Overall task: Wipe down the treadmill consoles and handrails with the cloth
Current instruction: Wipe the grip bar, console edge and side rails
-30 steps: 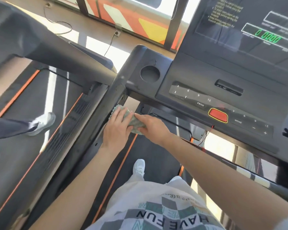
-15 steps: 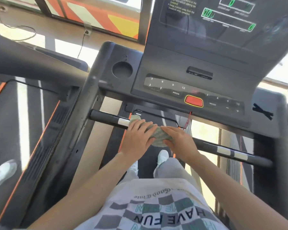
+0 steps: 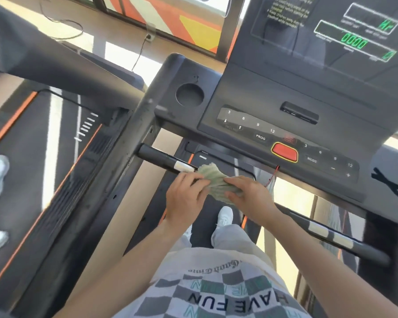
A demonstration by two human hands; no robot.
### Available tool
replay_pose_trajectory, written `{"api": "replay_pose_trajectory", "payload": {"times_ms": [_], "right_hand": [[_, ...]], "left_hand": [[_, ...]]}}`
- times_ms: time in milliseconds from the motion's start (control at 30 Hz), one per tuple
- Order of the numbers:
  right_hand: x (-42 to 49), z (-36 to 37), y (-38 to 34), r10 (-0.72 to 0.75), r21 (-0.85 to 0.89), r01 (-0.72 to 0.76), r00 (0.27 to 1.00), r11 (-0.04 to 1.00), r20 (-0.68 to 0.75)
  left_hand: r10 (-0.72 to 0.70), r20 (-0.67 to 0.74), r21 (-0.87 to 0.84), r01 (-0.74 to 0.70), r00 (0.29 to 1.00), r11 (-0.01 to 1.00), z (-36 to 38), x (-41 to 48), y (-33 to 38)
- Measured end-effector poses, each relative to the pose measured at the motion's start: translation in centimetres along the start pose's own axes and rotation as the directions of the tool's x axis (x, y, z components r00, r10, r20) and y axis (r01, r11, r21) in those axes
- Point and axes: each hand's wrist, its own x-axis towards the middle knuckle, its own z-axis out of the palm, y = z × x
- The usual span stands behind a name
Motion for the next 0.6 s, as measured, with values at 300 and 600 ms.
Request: {"api": "replay_pose_trajectory", "payload": {"times_ms": [300, 600], "right_hand": [[7.5, 2.7, -6.8, -0.121, 0.094, 0.107, 0.980, 0.990, 0.159], [13.0, 3.0, -11.7, -0.152, 0.177, 0.105, 0.948, 0.979, 0.280]], "left_hand": [[-0.806, -0.004, -0.301, 0.768, 0.591, 0.565, -3.2, -0.5, -2.4], [-0.857, 0.503, -0.858, 0.189, 0.113, -0.478, -4.0, 3.3, -2.6]]}}
